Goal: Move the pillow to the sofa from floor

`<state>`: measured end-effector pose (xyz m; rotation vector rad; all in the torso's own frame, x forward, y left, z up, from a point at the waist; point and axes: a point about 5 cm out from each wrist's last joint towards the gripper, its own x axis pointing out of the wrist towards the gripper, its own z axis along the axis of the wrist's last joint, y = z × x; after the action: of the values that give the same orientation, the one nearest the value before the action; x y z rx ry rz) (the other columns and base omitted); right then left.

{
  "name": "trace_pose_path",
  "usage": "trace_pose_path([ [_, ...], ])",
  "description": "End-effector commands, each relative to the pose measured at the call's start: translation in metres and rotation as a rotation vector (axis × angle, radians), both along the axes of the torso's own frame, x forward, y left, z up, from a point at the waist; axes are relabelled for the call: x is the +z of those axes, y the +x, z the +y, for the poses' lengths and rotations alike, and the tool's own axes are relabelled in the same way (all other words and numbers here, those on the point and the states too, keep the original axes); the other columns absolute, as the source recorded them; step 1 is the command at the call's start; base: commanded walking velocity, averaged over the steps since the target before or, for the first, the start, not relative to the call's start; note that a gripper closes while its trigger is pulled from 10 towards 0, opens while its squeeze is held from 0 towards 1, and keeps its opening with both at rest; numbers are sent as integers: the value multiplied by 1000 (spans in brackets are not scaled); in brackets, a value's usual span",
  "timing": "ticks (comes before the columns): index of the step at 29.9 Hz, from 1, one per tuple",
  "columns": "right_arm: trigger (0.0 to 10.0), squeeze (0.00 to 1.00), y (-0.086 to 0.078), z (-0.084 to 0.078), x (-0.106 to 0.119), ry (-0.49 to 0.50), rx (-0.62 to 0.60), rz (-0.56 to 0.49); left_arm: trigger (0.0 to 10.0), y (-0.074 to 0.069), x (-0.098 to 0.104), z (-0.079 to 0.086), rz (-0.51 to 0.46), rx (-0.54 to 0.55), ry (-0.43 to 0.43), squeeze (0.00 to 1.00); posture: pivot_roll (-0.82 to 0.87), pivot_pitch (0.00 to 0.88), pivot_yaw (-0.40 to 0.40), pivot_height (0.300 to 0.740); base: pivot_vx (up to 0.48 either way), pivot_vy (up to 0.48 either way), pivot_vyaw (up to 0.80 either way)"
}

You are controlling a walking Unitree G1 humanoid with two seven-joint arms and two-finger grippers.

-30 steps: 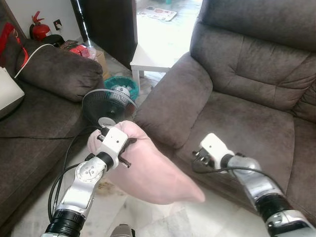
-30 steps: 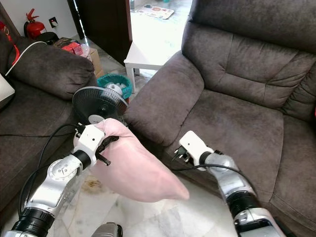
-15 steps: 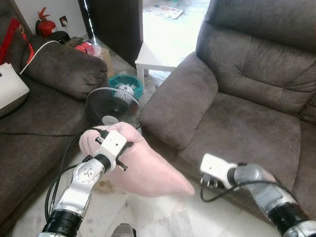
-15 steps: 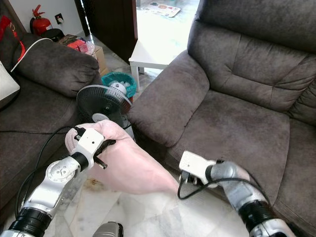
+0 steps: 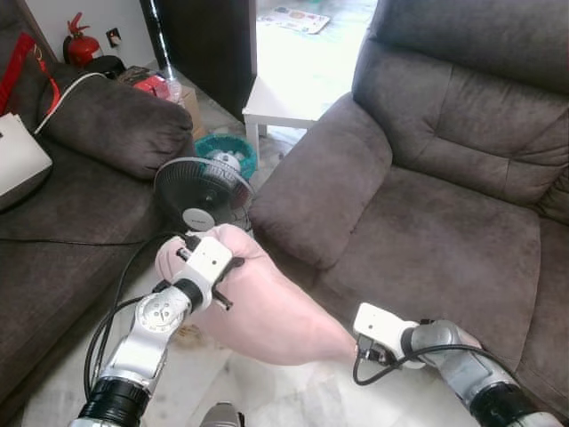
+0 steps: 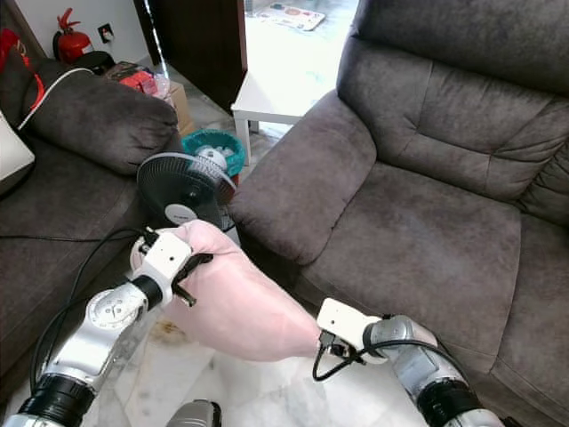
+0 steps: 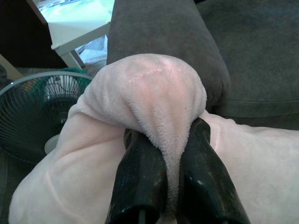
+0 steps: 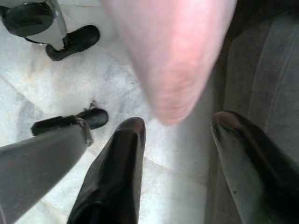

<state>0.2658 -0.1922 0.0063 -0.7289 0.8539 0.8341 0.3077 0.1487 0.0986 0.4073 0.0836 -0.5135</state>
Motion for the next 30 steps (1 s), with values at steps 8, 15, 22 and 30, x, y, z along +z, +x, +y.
trace_pose_path([
  [8,10000,0,-10,-3,-14,1,-41,57,10000,7,26,-8,-133,-35,-15,0,166,108,-21,740,0,0,0],
  [15,10000,0,-16,4,-26,65,-124,61,10000,8,30,-12,-141,-53,-24,0,167,96,-19,740,0,0,0],
  [22,10000,0,-17,9,-35,66,-185,19,10000,7,32,-18,-134,-86,-36,0,171,86,-19,740,0,0,0],
  [30,10000,0,-15,12,-41,64,-287,-35,10000,8,33,-22,-136,-92,-42,0,178,96,-23,740,0,0,0],
])
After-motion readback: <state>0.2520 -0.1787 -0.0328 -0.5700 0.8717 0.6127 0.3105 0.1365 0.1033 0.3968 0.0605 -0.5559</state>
